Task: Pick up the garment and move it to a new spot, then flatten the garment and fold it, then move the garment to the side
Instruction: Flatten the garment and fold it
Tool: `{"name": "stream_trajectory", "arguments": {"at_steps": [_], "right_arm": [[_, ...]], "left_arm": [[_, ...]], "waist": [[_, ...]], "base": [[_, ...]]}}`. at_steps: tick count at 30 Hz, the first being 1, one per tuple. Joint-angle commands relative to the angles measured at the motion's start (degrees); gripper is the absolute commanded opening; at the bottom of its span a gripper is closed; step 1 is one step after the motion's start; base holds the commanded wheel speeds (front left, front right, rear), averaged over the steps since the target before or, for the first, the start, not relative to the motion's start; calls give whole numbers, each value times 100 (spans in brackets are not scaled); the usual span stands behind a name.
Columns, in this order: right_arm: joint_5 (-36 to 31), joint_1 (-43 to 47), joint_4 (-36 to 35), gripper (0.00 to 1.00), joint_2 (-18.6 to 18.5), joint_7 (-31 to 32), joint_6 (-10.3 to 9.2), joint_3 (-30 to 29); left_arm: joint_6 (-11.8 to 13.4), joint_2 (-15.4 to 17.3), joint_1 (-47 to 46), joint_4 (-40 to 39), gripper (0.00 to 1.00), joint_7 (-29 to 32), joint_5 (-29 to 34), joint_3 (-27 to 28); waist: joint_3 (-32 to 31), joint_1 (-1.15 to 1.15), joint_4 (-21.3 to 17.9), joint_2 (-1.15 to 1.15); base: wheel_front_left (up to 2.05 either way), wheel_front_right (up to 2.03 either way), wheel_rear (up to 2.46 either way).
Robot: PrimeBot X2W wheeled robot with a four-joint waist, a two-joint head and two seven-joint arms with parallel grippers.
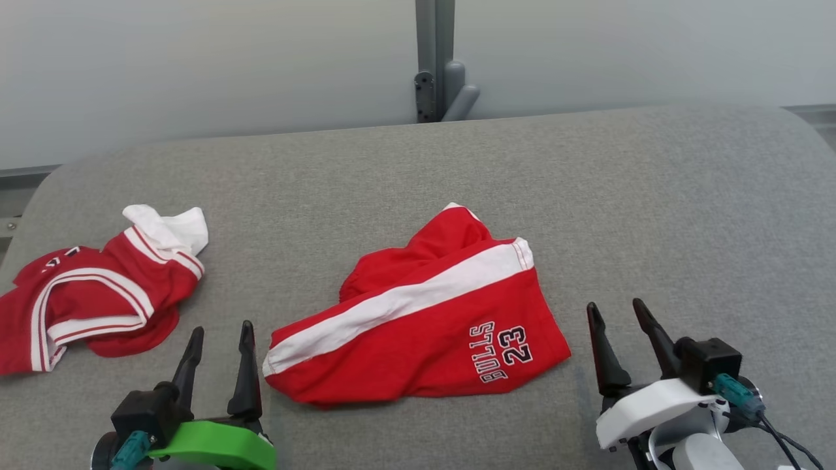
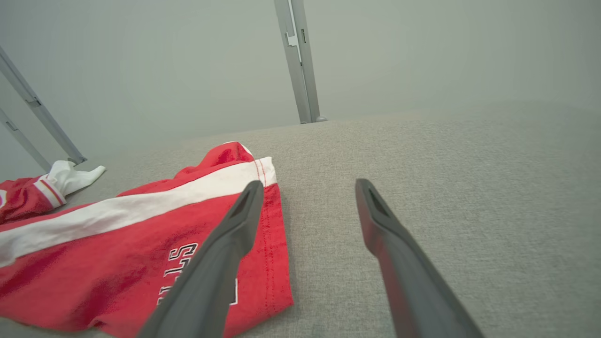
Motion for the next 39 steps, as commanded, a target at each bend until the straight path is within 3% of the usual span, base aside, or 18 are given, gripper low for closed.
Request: {"name": "stream_trajectory", "arguments": {"at_steps": [1,9,22,30,39], "right_arm": [[-60,-122,95,100,-8,-18,-6,70],[-435,-681,1145,100,-12,-18,-6,233],[-748,-1619,2550,100,-158,-18,-6,-589],[-424,-2054,3557,100,-263,-18,-6,-692],[-51,-2388,4016,100,-301,-18,-6,-774]], "left_arm": [[24,-5,151,-110,100,-14,137,79],[210,-24,553,-790,100,-15,734,95],[261,-22,809,-956,100,-15,1082,-390],[196,-23,690,-895,100,-15,1171,-487],[90,-23,568,-819,100,-15,1355,-549]], "waist": [[-108,0,257,0],[-217,0,867,0],[-155,0,1695,0],[-46,0,1922,0],[86,0,1878,0]], "base": [[0,0,0],[0,0,0],[0,0,0],[0,0,0],[0,0,0]]}}
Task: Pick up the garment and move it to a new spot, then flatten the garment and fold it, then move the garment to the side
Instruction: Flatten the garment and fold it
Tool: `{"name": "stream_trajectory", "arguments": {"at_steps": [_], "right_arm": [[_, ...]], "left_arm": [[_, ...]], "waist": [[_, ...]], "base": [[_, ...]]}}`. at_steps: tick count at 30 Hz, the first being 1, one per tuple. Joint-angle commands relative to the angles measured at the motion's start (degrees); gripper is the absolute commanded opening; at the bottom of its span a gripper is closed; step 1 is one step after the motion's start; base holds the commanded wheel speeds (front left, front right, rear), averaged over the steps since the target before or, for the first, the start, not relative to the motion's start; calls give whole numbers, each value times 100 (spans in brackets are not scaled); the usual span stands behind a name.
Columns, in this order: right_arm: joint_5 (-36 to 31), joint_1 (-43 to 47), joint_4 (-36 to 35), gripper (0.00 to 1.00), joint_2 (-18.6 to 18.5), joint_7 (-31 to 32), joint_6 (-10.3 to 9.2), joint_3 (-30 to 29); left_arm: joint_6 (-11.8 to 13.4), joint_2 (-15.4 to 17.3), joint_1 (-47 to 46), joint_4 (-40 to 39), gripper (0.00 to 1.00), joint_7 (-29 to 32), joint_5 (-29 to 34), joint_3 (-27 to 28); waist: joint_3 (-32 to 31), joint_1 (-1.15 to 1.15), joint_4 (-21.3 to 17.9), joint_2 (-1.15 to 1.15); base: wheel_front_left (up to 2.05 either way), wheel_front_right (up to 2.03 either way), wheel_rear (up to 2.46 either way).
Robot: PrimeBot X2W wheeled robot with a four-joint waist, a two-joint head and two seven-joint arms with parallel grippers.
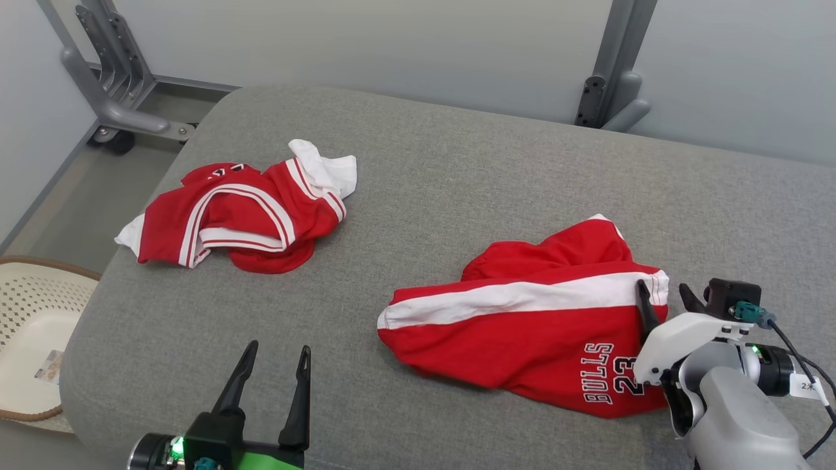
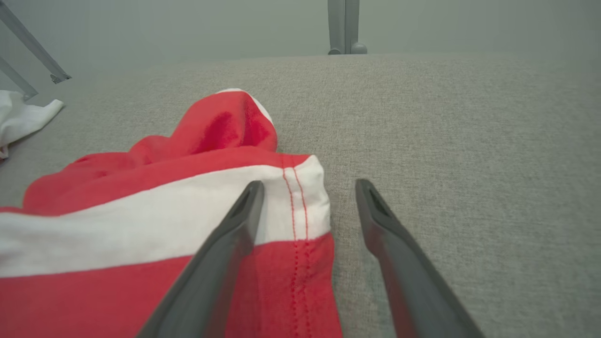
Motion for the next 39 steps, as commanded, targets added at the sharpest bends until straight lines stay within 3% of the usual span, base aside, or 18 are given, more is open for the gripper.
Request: {"name": "stream_trajectory", "arguments": {"at_steps": [1,2,3,4,6,11,19,24,28,33,39], "right_arm": [[46,-64,21,100,-6,-18,-6,-3],[109,-90,39,100,10,-18,-6,-6],[150,-120,49,88,7,-18,-6,7],[198,-142,63,46,16,-18,-6,72],[347,-169,126,0,58,-18,-6,251],[674,-287,67,0,-65,-18,-6,605],[626,112,-783,0,-476,-18,-6,801],[652,696,-1398,0,-766,-18,-6,970],[706,915,-1639,0,-878,-18,-6,986],[708,981,-1756,0,-876,-18,-6,1072],[666,895,-1752,0,-818,-18,-6,1151]], "left_arm": [[-15,2,-112,10,100,-14,30,0],[-26,2,-125,16,100,-14,31,-1],[-33,2,-141,25,100,-14,53,-10],[-40,1,-174,26,100,-14,63,-13],[-43,2,-230,27,100,-14,50,-6],[-43,2,-332,27,100,-14,22,12],[-10,3,-334,52,100,-14,-200,96],[-153,2,-393,351,100,-7,-1079,-158],[-202,52,-663,758,100,119,-1899,-773],[-203,604,-988,732,100,723,-3064,-1665],[-204,1030,-1170,704,100,1365,-4098,-2197]], "waist": [[27,0,-25,0],[50,0,-38,0],[72,0,-50,0],[100,0,-64,0],[148,0,-98,0],[251,0,-204,0],[203,0,-475,0],[142,0,-778,0],[127,0,-1001,0],[100,0,-1238,0],[130,0,-1415,0]], "base": [[0,0,0],[0,0,0],[0,0,0],[0,0,0],[0,0,0],[0,0,0],[0,0,0],[0,0,0],[0,0,0],[0,0,0],[0,0,0]]}}
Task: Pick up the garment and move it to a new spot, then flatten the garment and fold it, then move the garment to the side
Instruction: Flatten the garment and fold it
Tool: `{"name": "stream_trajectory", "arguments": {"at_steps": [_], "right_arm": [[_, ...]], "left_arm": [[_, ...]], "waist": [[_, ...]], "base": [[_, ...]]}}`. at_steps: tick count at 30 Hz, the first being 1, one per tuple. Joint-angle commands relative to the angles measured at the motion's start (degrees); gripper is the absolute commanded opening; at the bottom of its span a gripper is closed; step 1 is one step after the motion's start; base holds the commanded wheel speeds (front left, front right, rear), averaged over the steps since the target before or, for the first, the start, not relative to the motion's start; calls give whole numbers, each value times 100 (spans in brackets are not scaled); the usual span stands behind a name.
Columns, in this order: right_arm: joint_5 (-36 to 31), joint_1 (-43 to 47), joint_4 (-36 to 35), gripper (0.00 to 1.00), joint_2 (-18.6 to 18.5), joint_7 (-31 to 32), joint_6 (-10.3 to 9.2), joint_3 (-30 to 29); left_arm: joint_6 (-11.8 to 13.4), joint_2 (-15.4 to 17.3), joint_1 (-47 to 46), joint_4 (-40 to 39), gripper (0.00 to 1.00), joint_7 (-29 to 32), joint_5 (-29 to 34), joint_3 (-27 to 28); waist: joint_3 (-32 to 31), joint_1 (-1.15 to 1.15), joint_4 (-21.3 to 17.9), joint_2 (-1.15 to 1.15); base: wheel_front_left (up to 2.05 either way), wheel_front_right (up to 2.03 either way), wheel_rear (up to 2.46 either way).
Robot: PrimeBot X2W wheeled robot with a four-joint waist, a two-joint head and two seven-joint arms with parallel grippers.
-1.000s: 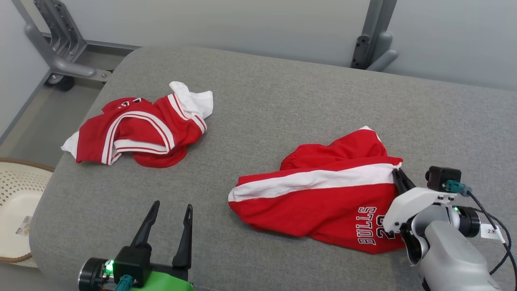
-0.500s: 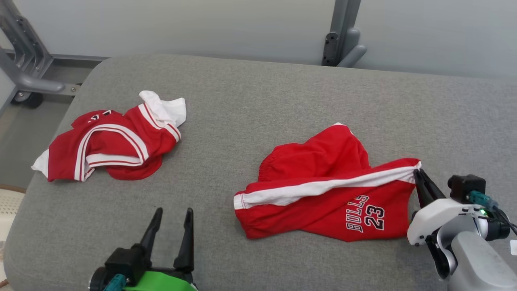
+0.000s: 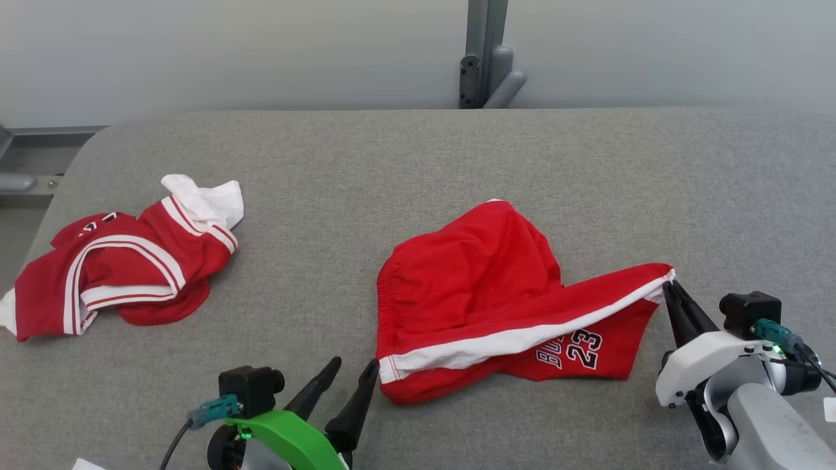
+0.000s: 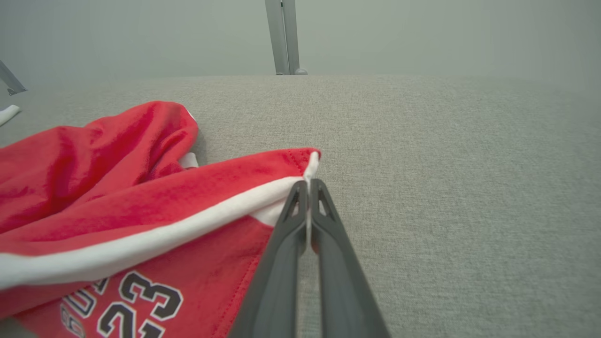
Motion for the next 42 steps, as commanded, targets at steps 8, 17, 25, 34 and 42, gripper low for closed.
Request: {"name": "stream_trajectory", "arguments": {"at_steps": [8,17,25,34,42], "right_arm": [[-123,-93,27,0,-57,-18,-6,-12],[-176,-242,74,0,-44,-18,-6,43],[-153,-365,-52,0,-50,-17,-6,17],[594,-759,-922,0,-207,-17,-6,-53],[1523,-1674,-1533,0,-767,87,-6,570]], "left_arm": [[-18,311,-114,-296,100,552,-1070,-479],[-18,386,-411,-229,23,878,-1731,-888],[-18,479,-689,-392,0,748,-2075,-1226],[-18,1033,-1402,-1115,0,-77,-2269,-1061],[-19,1636,-2591,-1509,0,39,-2418,-880]], "waist": [[85,0,-104,0],[168,0,-190,0],[165,0,-295,0],[29,0,-458,0],[-159,0,-717,0]], "base": [[0,0,0],[0,0,0],[0,0,0],[0,0,0],[0,0,0]]}}
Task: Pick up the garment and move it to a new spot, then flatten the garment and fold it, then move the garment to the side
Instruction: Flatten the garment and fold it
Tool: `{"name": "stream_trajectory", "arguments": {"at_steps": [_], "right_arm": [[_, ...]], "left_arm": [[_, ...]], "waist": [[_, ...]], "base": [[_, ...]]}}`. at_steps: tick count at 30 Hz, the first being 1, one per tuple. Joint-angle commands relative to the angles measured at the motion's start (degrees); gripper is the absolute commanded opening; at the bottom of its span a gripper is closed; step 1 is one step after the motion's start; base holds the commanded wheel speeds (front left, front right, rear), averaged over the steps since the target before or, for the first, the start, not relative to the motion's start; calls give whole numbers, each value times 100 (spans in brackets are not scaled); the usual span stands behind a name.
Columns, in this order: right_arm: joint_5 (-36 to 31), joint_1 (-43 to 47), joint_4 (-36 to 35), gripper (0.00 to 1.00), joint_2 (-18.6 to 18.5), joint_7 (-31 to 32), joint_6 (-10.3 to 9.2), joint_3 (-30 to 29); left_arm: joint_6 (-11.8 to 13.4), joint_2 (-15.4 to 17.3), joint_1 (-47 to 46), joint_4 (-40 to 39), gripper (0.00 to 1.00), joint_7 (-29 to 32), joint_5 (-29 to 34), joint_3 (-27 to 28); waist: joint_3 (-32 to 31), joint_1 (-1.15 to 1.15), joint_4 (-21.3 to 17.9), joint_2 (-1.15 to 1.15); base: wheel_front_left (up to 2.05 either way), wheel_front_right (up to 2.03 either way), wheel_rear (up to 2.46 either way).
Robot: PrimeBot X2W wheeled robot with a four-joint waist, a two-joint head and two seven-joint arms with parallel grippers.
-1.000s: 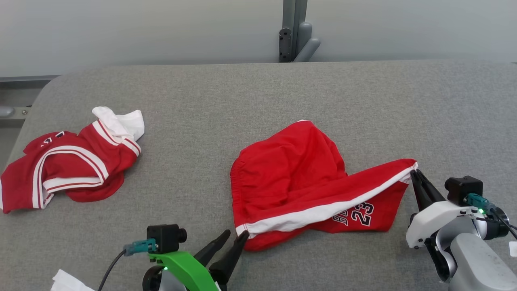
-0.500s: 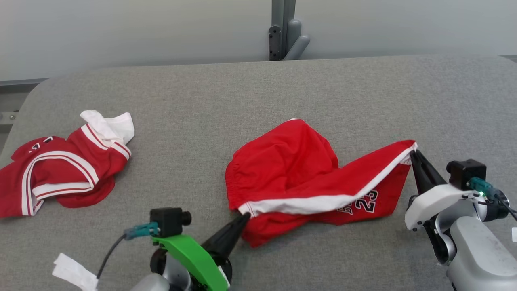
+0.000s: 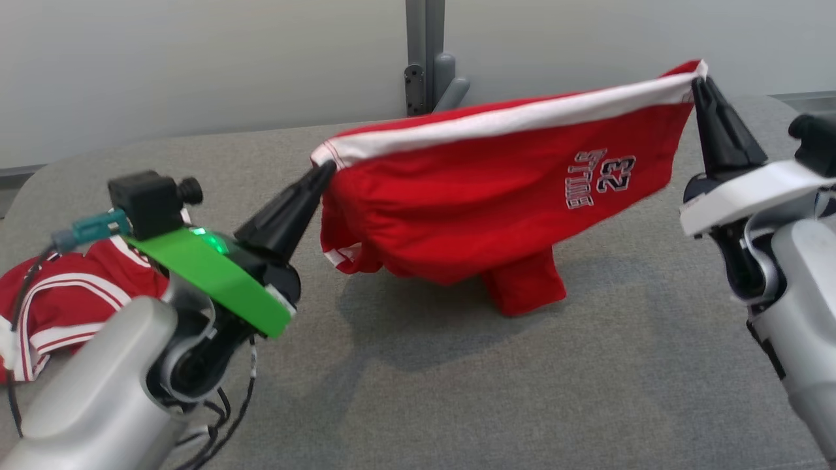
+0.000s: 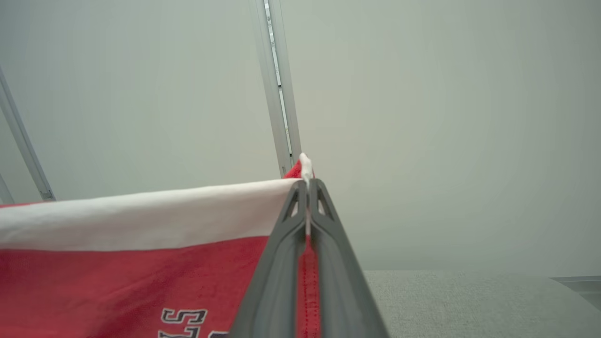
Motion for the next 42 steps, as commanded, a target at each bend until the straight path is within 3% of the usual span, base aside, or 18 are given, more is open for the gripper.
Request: {"name": "stream_trajectory", "arguments": {"at_steps": [1,6,14,21,27,30,32,38,42], "right_arm": [[191,-240,-125,0,-132,103,-6,128],[717,-909,-513,0,-548,461,-6,384],[956,-1699,-909,0,-998,682,-6,304],[876,-2137,-602,0,-928,1099,-5,612],[676,-2829,150,0,-487,1248,-5,765],[399,-3465,648,0,-114,1264,-5,679],[-60,-4238,1169,0,297,1065,-5,477],[-1400,-5583,2008,0,1040,-3,-5,-515],[-2177,-5790,1476,0,1493,-64,-5,-1241]], "left_arm": [[-19,97,-295,-34,0,82,-120,81],[-19,238,-1116,-62,0,490,-511,260],[-19,208,-2136,5,0,953,-937,450],[38,107,-2595,788,0,1703,-1261,245],[11,-101,-3213,1588,0,1965,-1215,176],[-12,-71,-3839,1963,0,2026,-985,166],[-18,51,-4631,2136,0,1869,-501,93],[-20,468,-5984,2256,0,507,721,-329],[-20,722,-6519,2270,0,-537,1137,-854]], "waist": [[-83,0,-127,0],[-93,0,-269,0],[1,0,-435,0],[234,0,-613,0],[985,0,-713,0],[1700,0,-775,0],[2517,0,-867,0],[3721,0,-1130,0],[4311,0,-1185,0]], "base": [[0,0,0],[0,0,0],[0,0,0],[0,0,0],[0,0,0],[0,0,0],[0,0,0],[0,0,0],[0,0,0]]}}
